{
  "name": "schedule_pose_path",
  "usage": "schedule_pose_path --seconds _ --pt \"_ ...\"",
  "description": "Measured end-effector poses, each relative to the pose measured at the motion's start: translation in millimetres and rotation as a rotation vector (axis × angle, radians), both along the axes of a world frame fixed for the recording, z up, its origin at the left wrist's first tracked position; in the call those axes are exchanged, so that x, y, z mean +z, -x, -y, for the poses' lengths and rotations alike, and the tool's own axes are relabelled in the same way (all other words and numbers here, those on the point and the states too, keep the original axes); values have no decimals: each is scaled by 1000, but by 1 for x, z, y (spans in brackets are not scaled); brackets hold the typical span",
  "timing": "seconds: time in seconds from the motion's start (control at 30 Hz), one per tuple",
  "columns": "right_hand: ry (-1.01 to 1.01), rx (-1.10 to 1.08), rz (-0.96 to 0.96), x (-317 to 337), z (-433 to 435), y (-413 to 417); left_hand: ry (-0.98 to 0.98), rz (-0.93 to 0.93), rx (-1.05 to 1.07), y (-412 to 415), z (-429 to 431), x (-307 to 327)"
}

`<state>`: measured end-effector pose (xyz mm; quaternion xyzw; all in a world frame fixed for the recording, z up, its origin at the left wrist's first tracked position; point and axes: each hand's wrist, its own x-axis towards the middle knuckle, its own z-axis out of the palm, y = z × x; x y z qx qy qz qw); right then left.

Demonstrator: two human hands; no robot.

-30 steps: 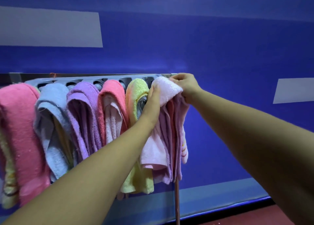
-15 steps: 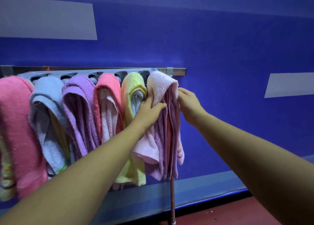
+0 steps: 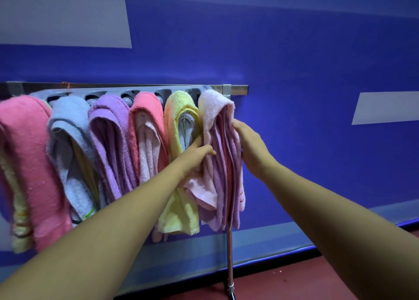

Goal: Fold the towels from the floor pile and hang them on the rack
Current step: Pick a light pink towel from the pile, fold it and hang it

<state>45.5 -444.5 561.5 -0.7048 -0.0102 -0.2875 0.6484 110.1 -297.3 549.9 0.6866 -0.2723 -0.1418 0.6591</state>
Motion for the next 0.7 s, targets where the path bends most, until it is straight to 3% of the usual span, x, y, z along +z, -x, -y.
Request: schedule_pose_path --seconds 0.1,0.33,0.6,0.7 --pt "103 21 2 -5 -1 1 49 -56 38 -1 -3 -9" --pt "249 -185 23 -2 -10 -16 -152 61 4 0 2 -29" --pt "208 -14 77 -6 -22 -30 -307 95 53 5 -4 -34" --pt "285 -3 56 -7 -22 -28 -354 132 47 9 -5 -34"
